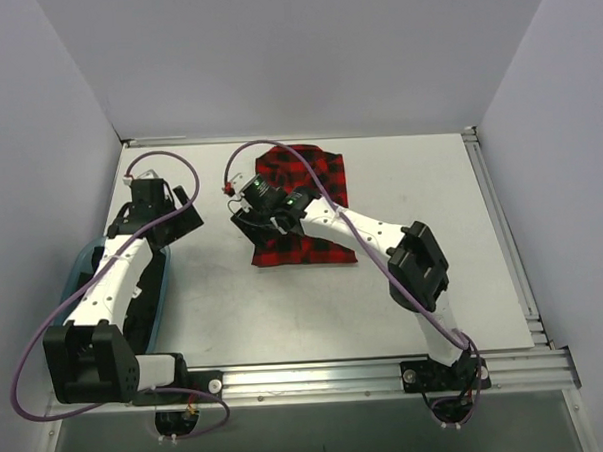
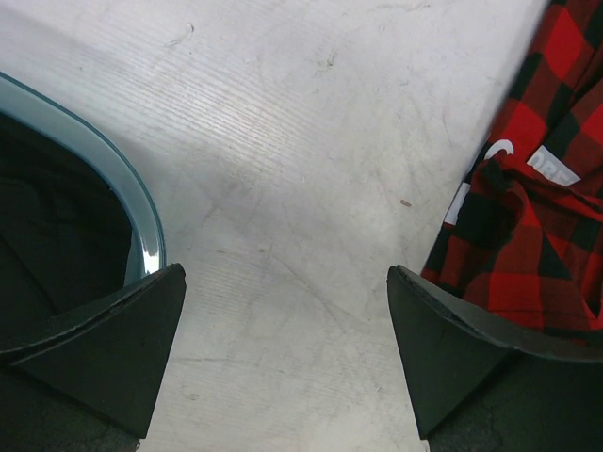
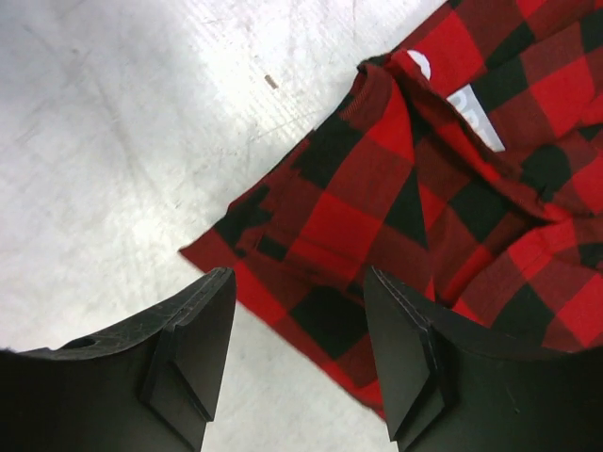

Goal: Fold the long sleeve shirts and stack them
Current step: Fold the shirt

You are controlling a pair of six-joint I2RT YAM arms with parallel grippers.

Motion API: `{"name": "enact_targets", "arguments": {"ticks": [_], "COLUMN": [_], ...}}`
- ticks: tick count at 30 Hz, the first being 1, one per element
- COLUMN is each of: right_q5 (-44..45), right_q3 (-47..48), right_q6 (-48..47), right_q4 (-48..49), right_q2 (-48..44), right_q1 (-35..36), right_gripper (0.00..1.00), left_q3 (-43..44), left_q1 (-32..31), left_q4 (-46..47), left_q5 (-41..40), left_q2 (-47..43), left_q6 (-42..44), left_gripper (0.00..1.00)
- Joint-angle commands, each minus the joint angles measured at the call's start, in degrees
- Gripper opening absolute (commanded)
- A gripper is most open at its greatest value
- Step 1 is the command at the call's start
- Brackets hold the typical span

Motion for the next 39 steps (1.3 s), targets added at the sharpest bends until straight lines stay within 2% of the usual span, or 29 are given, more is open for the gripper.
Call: {"name": "enact_targets", "arguments": {"ticks": [1,16,22,25,26,29,36,39], "right_q5": [6.4,12.9,17.0,18.5,18.7,20.6,22.6,22.7], "right_q3": [4.0,7.1,7.1,7.2,7.3,7.6,11.1,13.6], "right_q6": [-2.5,-3.6,-5.1,-5.8,-6.3,-7.4,-9.1,-9.3], "right_q4": [-1.6,-1.6,-1.6,-1.5,-1.5,-1.6,-1.1,-0.8], "right_q2": [3.4,12.0,12.9,12.3,12.1,11.4,11.0,11.6], "right_q1": [1.8,4.5,4.4,4.3,4.0,3.0,-3.3,-5.7], "right_gripper": [0.57,0.47,0.32,0.22,0.15,0.08,0.08,0.15], "left_q3": [-0.1,-0.2,-0.2,-0.2,-0.3,-0.4,-0.4,-0.4], "left_q1": [0.6,2.0,2.0,2.0,2.0,2.0,2.0,2.0], "left_q4": [0.4,0.5,0.4,0.5,0.7,0.8,1.0,1.1], "left_q5": [1.4,0.9,1.3,1.5,1.6,1.9,2.9,3.5], "left_q2": [-1.1,-2.0,-2.1,-2.1,-2.1,-2.1,-1.8,-1.6], "left_q6": [-0.8,-1.2,-1.1,-1.1,-1.1,-1.1,-0.9,-0.8], "left_gripper": [0.98,0.97,0.97,0.97,0.97,0.97,0.97,0.97]}}
